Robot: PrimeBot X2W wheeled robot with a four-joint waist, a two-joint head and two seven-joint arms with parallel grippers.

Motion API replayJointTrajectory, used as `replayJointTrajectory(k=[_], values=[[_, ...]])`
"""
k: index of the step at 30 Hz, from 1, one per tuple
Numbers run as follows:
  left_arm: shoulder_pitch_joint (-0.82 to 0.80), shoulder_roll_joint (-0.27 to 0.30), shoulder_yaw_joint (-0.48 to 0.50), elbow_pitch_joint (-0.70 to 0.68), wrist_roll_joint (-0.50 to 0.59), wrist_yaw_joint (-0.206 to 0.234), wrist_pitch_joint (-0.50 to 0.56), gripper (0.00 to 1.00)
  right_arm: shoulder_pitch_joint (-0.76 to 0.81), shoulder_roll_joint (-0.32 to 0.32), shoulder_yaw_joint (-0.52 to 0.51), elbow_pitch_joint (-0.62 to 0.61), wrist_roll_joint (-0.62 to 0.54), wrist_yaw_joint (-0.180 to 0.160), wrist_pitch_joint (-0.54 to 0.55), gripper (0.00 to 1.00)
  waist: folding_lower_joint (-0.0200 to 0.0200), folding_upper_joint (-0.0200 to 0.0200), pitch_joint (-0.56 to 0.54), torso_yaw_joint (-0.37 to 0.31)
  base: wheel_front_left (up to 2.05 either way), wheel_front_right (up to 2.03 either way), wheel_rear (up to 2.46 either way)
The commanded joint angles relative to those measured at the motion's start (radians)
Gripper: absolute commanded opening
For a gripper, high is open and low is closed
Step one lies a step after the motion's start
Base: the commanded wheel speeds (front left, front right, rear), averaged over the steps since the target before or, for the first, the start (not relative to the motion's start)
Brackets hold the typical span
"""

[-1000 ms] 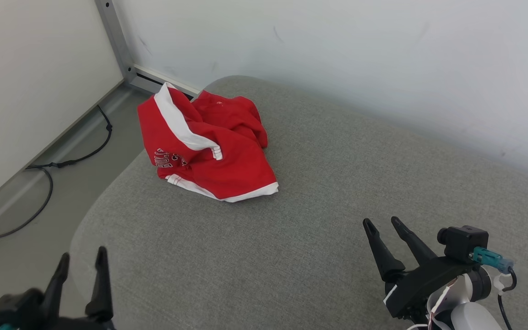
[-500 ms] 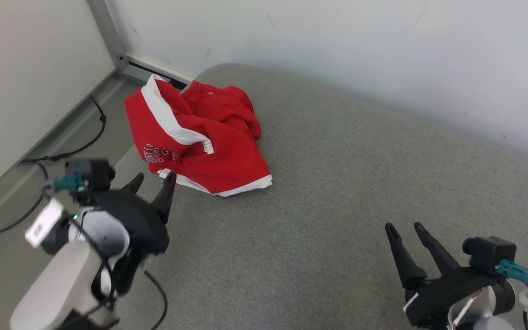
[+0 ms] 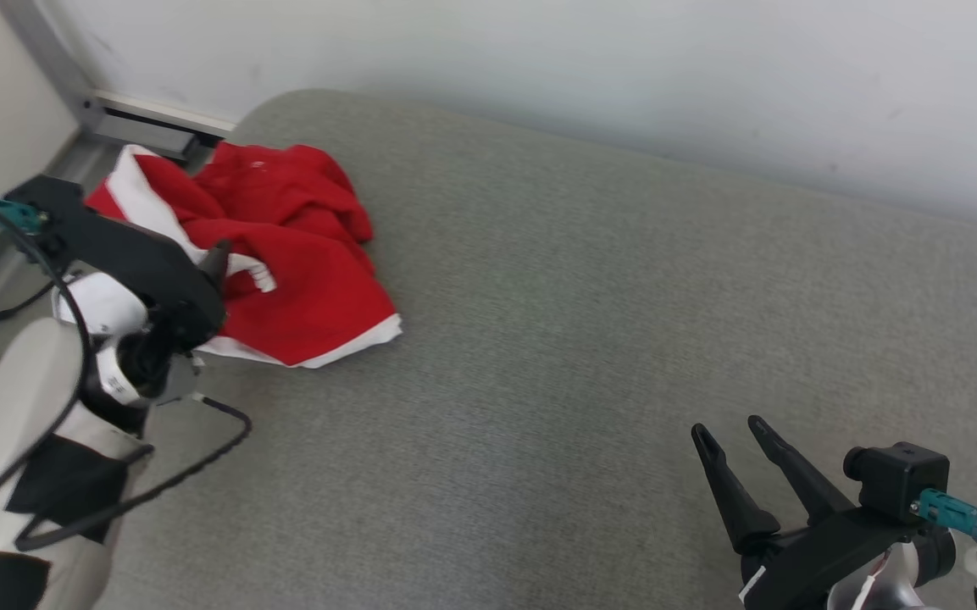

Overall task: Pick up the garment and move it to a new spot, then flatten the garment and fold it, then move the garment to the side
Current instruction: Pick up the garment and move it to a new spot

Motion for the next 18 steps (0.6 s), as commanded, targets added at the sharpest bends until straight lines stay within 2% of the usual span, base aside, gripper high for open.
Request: replayJointTrajectory(k=[1,9,13,14,15,18], values=[[-0.024,0.02,0.007,0.013,-0.004,0.014,0.009,1.0,0.007,-0.004,-0.008,-0.018,-0.013,0.0,0.008,1.0,-0.0002,-0.0001,0.067,-0.075,0.0,0.0,0.0],[-0.048,0.091,0.01,0.053,0.026,0.065,0.05,1.0,0.023,-0.004,-0.024,-0.088,-0.024,0.0,0.039,1.0,-0.0002,-0.0001,0.122,-0.118,0.0,0.0,0.0],[-0.038,0.108,0.002,0.058,0.039,0.067,0.038,1.0,0.03,-0.004,-0.028,-0.105,-0.011,0.0,0.046,1.0,-0.0002,-0.0001,0.14,-0.119,0.0,0.0,0.0],[-0.04,0.111,0.0,0.055,0.043,0.065,0.03,0.35,0.029,-0.004,-0.029,-0.108,-0.013,0.0,0.047,1.0,-0.0002,-0.0001,0.145,-0.118,0.0,0.0,0.0],[-0.042,0.112,-0.003,0.053,0.048,0.061,0.024,0.0,0.027,-0.004,-0.029,-0.109,-0.015,0.0,0.046,1.0,-0.0002,-0.0001,0.147,-0.116,0.0,0.0,0.0],[-0.045,0.115,-0.024,0.053,0.058,0.046,0.017,0.0,0.019,-0.004,-0.023,-0.101,-0.002,0.0,0.043,1.0,-0.0002,-0.0001,0.136,-0.112,0.0,0.0,0.0]])
